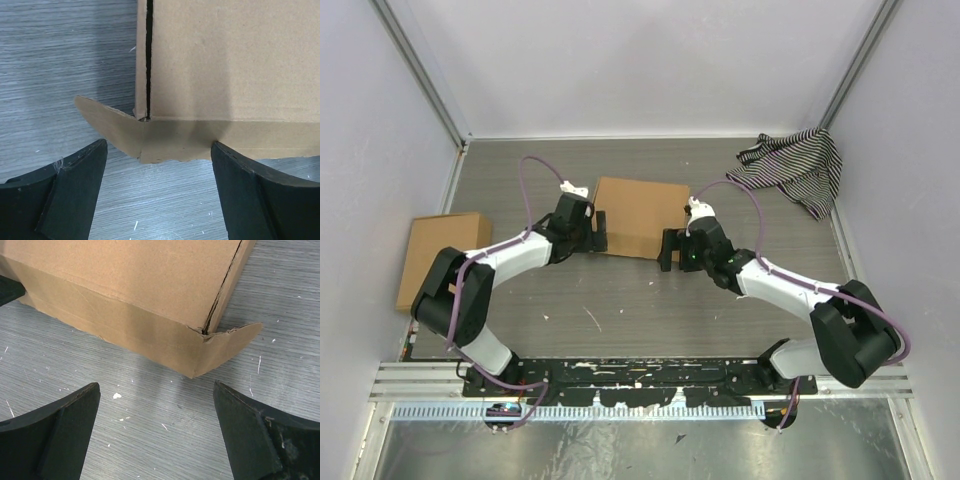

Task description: Fold the paper box

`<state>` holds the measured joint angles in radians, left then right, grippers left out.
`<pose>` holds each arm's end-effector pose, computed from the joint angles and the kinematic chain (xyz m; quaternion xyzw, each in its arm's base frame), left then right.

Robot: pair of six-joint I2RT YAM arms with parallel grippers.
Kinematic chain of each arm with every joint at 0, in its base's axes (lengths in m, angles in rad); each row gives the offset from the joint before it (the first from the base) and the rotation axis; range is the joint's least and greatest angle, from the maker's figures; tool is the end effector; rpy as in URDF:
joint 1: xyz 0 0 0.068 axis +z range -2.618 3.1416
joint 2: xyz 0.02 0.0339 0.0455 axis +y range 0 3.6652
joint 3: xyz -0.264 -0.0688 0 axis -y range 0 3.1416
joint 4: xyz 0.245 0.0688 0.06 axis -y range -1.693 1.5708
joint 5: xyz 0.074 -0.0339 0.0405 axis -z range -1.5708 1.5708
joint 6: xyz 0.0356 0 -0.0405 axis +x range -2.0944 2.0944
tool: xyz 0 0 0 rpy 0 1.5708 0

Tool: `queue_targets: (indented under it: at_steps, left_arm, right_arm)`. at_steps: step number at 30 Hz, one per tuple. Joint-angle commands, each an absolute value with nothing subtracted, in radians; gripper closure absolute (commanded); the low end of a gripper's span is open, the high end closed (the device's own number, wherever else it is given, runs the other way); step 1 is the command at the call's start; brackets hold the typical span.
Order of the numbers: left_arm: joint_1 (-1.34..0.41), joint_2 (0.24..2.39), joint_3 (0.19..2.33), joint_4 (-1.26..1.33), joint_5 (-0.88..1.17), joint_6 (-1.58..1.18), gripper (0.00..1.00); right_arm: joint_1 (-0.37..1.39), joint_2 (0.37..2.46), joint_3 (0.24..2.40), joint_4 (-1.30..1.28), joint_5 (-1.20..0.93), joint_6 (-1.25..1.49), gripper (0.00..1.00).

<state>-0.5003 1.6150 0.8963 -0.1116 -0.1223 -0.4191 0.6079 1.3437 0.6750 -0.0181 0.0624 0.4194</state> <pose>0.2911 -0.1542 0.1804 0.0157 0.9306 -0.1092 0.3490 0.2267 0.1551 0.1965 -0.0717 0.9007 0.1855 0.3862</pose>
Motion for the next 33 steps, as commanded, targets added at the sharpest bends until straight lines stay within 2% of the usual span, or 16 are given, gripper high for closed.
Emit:
queue_targets:
  at_steps: [1, 8, 13, 15, 24, 33]
  left_arm:
    - [-0.503, 1.594, 0.869, -0.07, -0.086, -0.413, 0.1]
    - [-0.503, 1.512, 0.895, -0.132, -0.182, -0.399, 0.05]
    - [-0.499, 1.514, 0.953, -0.149, -0.214, -0.4, 0.0]
    - [-0.492, 1.538, 0.977, -0.137, -0.211, -0.407, 0.02]
    - [-0.443, 1.663, 1.104, -0.092, -0.077, -0.363, 0.02]
    - [-0.444, 1.702, 1.016, -0.024, 0.043, -0.413, 0.02]
  right_arm:
    - [0.613, 1.304, 0.683, 0.011, 0.081, 0.405, 0.0]
    - [0.614, 1.23, 0.683, -0.009, 0.162, 0.425, 0.0]
    - [0.606, 1.276, 0.72, 0.01, 0.195, 0.427, 0.0]
    - [0.599, 1.306, 0.744, 0.018, 0.187, 0.423, 0.0]
    - [0.569, 1.407, 0.799, 0.052, 0.16, 0.354, 0.0]
    - [0.566, 1.483, 0.799, 0.074, 0.097, 0.339, 0.0]
